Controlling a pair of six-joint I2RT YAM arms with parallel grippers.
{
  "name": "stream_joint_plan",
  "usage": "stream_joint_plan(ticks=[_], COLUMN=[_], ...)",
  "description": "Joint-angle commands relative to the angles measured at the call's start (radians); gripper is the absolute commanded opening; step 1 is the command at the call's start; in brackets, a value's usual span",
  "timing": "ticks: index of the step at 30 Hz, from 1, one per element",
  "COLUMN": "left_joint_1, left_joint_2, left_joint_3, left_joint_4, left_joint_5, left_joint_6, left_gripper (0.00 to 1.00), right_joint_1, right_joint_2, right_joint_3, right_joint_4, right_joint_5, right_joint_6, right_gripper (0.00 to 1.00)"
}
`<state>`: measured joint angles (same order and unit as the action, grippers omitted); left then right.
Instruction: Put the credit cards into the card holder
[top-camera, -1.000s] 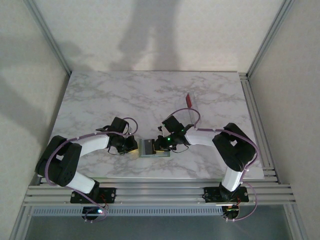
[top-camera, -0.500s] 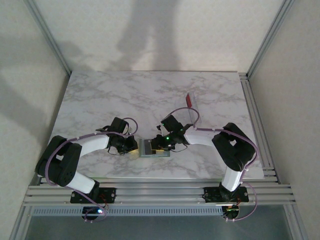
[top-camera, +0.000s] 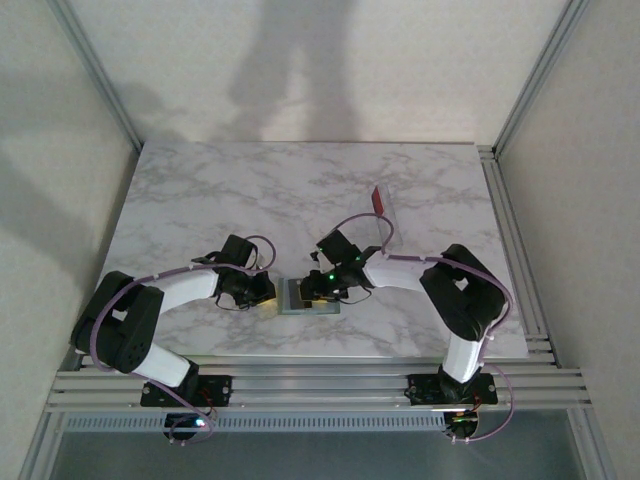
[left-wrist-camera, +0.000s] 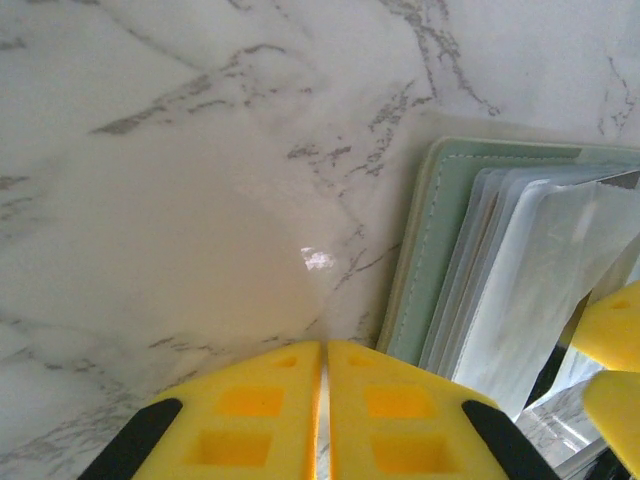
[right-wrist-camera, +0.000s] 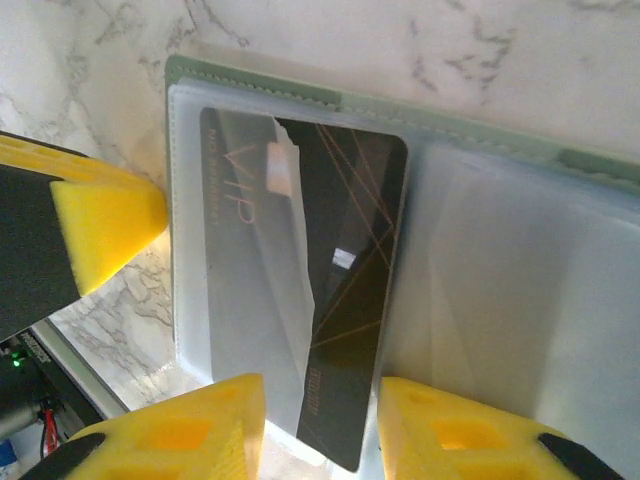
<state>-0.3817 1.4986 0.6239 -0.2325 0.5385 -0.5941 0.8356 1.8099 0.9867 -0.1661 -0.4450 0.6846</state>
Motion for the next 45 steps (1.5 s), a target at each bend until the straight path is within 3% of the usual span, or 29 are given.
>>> stream_joint_plan(ticks=[1,10,16,21,28,33,39,45], left_joint_1=[-0.005,-0.005,-0.005,-0.005,-0.005,-0.005,-0.005,-0.002], left_joint_2=[0.013,0.008,0.011,0.011,0.016,0.014,0.006,-0.011], left_joint_3=[-0.031,-0.028,-0.030,-0.030,-0.036,-0.038,-0.044,-0.045], left_joint_4=[-0.012,-0.015,-0.008,-0.013,0.000,0.001,0.006,-0.001], left_joint_5=[0.041,0.043,0.044,0.041,0.043,0.048,0.052,0.043], left_joint_6=[0.013,0.016,0.014,0.017,0.013,0.011,0.005,0.007], left_gripper=[0.10,0.10,0.10,0.10,0.10,0.10,0.10,0.10], right_joint_1=[0.026,0.062,0.069,0.067,0.068,0.074,0.080,0.077], right_joint_2=[0.046,0.061,0.048,0.010,0.016,0.037,0.054,-0.015], right_joint_3=[0.034,0.088,0.093,0.104,0.101,0.092,0.092,0.093], right_joint_4=[0.019,0.024,-0.001,-0.108,-0.109,-0.034,0.020,-0.111], right_joint_5=[0.004,-0.011,-0.021,0.052,0.027,-0.027,-0.073,0.027], right_joint_6=[0.004,-0.012,-0.031,-0.072,-0.067,-0.028,-0.008,-0.063], right_gripper=[0.34,0.31,0.35,0.35,0.17,0.15,0.31,0.44])
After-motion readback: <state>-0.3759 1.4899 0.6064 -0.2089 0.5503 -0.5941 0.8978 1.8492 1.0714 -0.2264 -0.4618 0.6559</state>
